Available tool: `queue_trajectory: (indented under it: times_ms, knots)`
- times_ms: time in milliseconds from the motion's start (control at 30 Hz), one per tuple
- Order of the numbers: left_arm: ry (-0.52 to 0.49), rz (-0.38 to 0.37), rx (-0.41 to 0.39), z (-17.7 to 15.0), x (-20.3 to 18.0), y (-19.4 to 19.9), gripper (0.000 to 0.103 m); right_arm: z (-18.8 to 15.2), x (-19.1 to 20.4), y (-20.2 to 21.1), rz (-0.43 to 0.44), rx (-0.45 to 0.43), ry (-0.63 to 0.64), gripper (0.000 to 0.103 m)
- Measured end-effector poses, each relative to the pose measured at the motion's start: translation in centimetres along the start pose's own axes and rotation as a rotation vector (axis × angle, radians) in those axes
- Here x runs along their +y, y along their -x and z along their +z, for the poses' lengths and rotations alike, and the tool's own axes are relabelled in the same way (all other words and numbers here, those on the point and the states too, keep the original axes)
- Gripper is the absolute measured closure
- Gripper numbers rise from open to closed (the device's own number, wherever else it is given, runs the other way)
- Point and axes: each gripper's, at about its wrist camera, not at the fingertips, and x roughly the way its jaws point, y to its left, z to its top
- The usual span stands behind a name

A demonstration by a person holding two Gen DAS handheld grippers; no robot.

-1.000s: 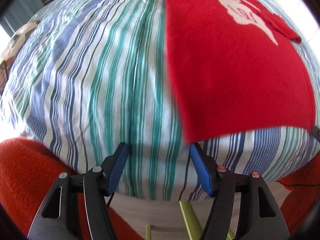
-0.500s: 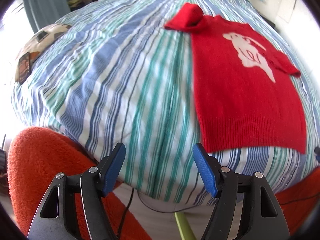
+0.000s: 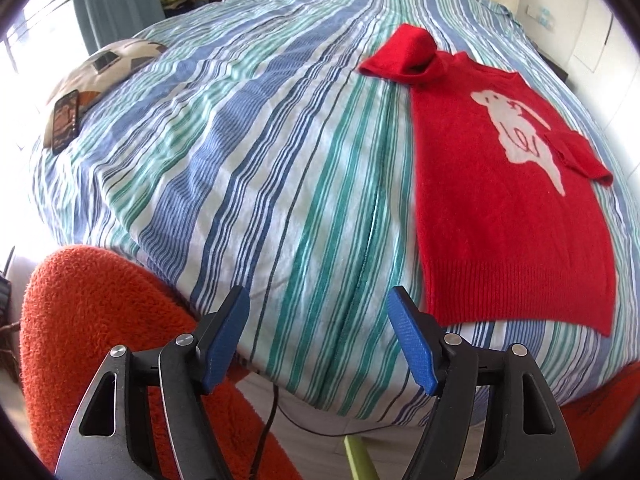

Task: Fold small clothes
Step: 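Grasp a sweater sleeve with the right gripper and lay it across the body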

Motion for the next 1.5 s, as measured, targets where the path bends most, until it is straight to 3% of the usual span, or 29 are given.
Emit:
queue_trajectory:
  times_ms: [167, 233, 367, 400, 433, 467, 533, 633, 667, 800, 900, 1133, 1500]
  knots:
    - [-0.023, 0.03, -0.008, -0.2, -0.3, -0.1, 0.029, 5.4, 3.8, -8.2, 0.095, 0.084, 0.221, 0.044]
    - [-0.019, 0.039, 0.002, -0.3, -0.2, -0.3, 0.029, 6.8, 6.1, -12.9, 0.168, 0.175, 0.268, 0.044]
    - [0.002, 0.047, 0.036, -0.2, 0.1, -1.1, 0.029, 7.3, 9.2, -19.4, 0.116, 0.207, 0.282, 0.046]
    - [0.005, 0.048, 0.043, -0.2, 0.2, -1.2, 0.029, 7.4, 9.0, -20.3, 0.109, 0.214, 0.258, 0.053]
    - [0.01, 0.049, 0.051, -0.2, 0.3, -1.3, 0.029, 7.6, 8.4, -20.7, 0.092, 0.209, 0.223, 0.082]
    - [0.013, 0.049, 0.056, -0.2, 0.3, -1.4, 0.029, 7.9, 7.5, -20.4, 0.083, 0.198, 0.189, 0.095]
    - [0.013, 0.048, 0.061, -0.4, 0.4, -1.5, 0.029, 8.8, 3.9, -18.4, 0.1, 0.138, 0.053, 0.097]
    - [0.004, 0.043, 0.07, -0.4, 0.1, -1.9, 0.029, 8.9, -3.4, -14.1, -0.021, 0.031, -0.08, 0.097]
    - [0.0, 0.04, 0.073, -0.4, 0.0, -2.1, 0.029, 8.2, -7.5, -12.5, -0.083, 0.012, -0.158, 0.097]
    - [-0.028, 0.042, 0.079, -0.6, -0.7, -2.3, 0.029, 3.9, -19.5, -9.4, -0.287, 0.027, -0.37, 0.097]
    - [-0.057, 0.054, 0.073, -0.8, -1.5, -2.2, 0.029, -0.4, -25.3, -8.9, -0.328, 0.084, -0.517, 0.097]
    - [-0.114, 0.096, 0.074, -1.3, -2.5, -2.1, 0.029, -4.9, -28.0, -11.0, -0.267, 0.151, -0.665, 0.097]
    - [-0.093, 0.111, 0.097, -1.3, -1.8, -2.7, 0.029, -4.4, -28.6, -13.8, -0.347, 0.222, -0.645, 0.098]
